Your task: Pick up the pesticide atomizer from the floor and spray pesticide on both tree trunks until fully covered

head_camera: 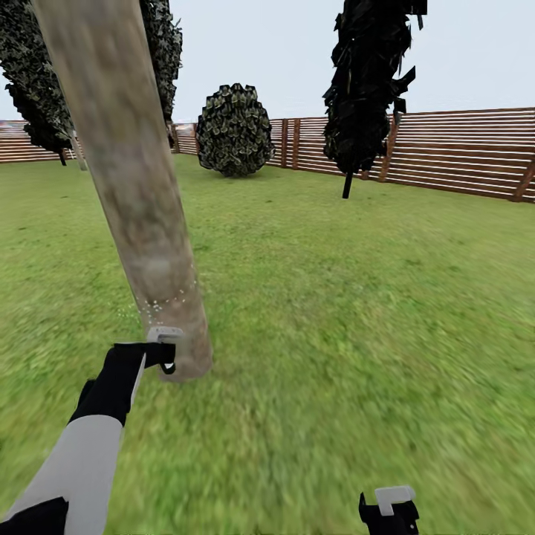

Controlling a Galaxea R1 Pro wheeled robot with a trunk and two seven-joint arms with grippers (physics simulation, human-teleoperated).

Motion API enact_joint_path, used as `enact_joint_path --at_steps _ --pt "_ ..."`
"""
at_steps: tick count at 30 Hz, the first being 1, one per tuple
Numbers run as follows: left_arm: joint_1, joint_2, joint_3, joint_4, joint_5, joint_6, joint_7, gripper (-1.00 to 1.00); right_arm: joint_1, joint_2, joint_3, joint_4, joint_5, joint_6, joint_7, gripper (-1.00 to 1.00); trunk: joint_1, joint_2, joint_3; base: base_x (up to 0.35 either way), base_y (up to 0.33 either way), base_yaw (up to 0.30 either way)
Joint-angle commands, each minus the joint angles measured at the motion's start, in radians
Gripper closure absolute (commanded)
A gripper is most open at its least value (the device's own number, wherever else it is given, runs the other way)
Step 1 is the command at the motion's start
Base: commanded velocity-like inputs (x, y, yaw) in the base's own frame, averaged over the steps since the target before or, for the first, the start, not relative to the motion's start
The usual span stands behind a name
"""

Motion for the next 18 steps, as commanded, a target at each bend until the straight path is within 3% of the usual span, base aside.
enact_joint_path --at_steps 1,5,8,10,14,17,18 --pt "-0.001 -0.011 0.003 0.0 -0.013 0.002 -0.008 1.0 -0.001 0.0 -0.008 0.001 0.01 -0.003 -0.003 -1.0 0.0 0.0 -0.001 -0.024 -0.023 0.0" --pt "0.0 -0.01 0.01 0.001 -0.013 0.003 0.055 1.0 -0.001 0.0 -0.008 0.001 0.01 -0.003 -0.003 -1.0 0.0 0.0 -0.001 -0.007 -0.007 0.0" --pt "0.0 0.02 0.03 0.0 -0.012 0.032 0.125 1.0 -0.001 -0.001 -0.008 0.001 0.01 -0.003 -0.003 -1.0 0.0 0.0 -0.001 0.0 0.0 0.0" --pt "0.0 0.03 0.035 0.0 -0.012 0.043 0.139 1.0 -0.001 -0.001 -0.008 0.001 0.01 -0.003 -0.003 -1.0 0.0 0.0 -0.001 0.0 0.0 0.0" --pt "0.001 0.008 0.028 0.002 -0.01 0.05 0.15 1.0 -0.001 -0.001 -0.008 0.001 0.01 -0.003 -0.003 -1.0 0.0 0.0 -0.001 0.0 0.0 0.0" --pt "0.0 -0.038 0.033 0.002 -0.008 0.053 0.152 1.0 -0.001 -0.001 -0.008 0.001 0.01 -0.003 -0.003 -1.0 0.0 0.0 -0.001 0.0 0.0 0.0" --pt "0.001 -0.04 0.034 0.002 -0.009 0.053 0.153 1.0 -0.001 -0.001 -0.008 0.001 0.01 -0.003 -0.003 -1.0 0.0 0.0 -0.001 0.0 0.0 0.0"
